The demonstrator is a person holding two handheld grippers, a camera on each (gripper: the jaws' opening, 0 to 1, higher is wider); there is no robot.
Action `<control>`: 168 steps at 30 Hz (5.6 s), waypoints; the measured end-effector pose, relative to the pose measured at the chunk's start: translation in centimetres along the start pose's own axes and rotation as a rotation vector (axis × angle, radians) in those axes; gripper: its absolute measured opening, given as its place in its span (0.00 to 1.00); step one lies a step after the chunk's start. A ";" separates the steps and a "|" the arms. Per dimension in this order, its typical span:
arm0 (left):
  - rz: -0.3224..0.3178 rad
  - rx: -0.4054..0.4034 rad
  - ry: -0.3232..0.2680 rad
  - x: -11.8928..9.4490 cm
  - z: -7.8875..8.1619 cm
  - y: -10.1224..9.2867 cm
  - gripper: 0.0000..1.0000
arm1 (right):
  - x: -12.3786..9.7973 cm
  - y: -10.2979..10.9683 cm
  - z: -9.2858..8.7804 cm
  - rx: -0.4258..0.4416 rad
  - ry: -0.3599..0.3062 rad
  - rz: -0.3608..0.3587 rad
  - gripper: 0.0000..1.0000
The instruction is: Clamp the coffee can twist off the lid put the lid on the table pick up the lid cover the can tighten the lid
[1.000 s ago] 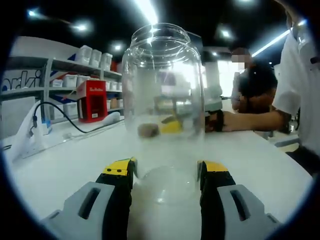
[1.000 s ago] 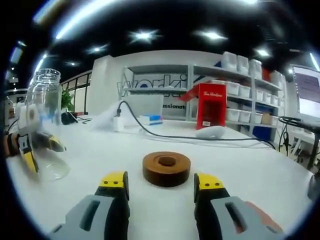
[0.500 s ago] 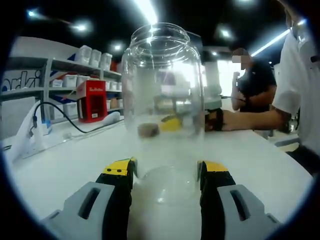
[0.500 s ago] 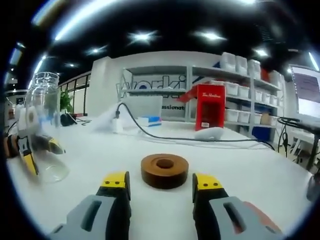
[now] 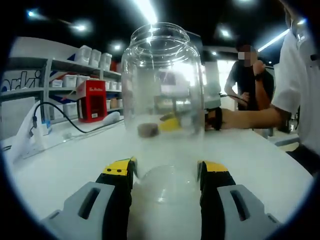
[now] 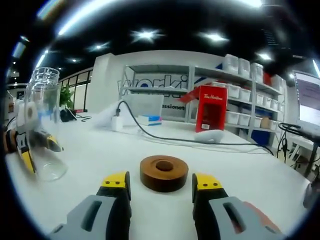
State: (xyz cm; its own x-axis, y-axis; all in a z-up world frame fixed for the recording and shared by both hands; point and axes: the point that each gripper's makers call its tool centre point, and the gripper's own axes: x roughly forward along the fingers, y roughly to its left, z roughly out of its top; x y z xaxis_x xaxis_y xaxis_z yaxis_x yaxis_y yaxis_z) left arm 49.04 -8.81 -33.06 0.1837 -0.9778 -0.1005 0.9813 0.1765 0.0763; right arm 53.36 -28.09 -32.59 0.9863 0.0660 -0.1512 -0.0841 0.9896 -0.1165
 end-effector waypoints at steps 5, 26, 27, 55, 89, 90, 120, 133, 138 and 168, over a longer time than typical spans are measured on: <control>-0.001 -0.001 0.000 0.0 0.0 0.0 0.45 | 0.5 0.1 0.8 0.016 -0.004 0.006 0.47; -0.005 -0.002 0.000 -0.1 -0.2 0.4 0.45 | 1.9 -0.3 1.6 -0.010 0.017 0.008 0.50; -0.005 -0.002 0.001 -0.1 -0.2 0.4 0.45 | 1.9 -0.3 1.6 -0.010 0.019 0.009 0.50; -0.004 0.001 0.006 0.0 -0.3 0.4 0.45 | 4.2 0.1 0.8 -0.015 0.056 0.028 0.51; -0.004 0.003 0.012 0.1 -0.3 0.1 0.45 | 6.3 -0.1 -0.9 -0.010 0.092 0.027 0.53; -0.003 0.004 0.012 0.1 -0.3 0.1 0.45 | 6.2 -0.1 -0.9 -0.007 0.092 0.026 0.53; -0.003 0.006 0.017 0.1 -0.5 0.3 0.45 | 7.1 -0.6 -2.2 0.028 0.112 0.001 0.54; -0.002 0.008 0.020 0.0 -0.7 0.8 0.45 | 6.8 -1.0 -1.9 -0.019 0.088 -0.013 0.53; -0.003 0.010 0.021 0.0 -0.7 0.9 0.45 | 6.7 -0.9 -1.8 -0.018 0.087 -0.006 0.53; -0.005 0.017 0.028 0.1 -0.6 0.3 0.45 | 6.9 -1.1 0.1 -0.001 0.030 0.018 0.53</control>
State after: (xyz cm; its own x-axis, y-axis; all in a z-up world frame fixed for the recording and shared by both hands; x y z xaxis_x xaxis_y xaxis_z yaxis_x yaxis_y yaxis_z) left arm 49.41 -8.77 -33.68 0.1806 -0.9751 -0.1284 0.9812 0.1696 0.0926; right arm 60.28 -28.68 -33.45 0.9799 0.0799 -0.1830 -0.1020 0.9881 -0.1148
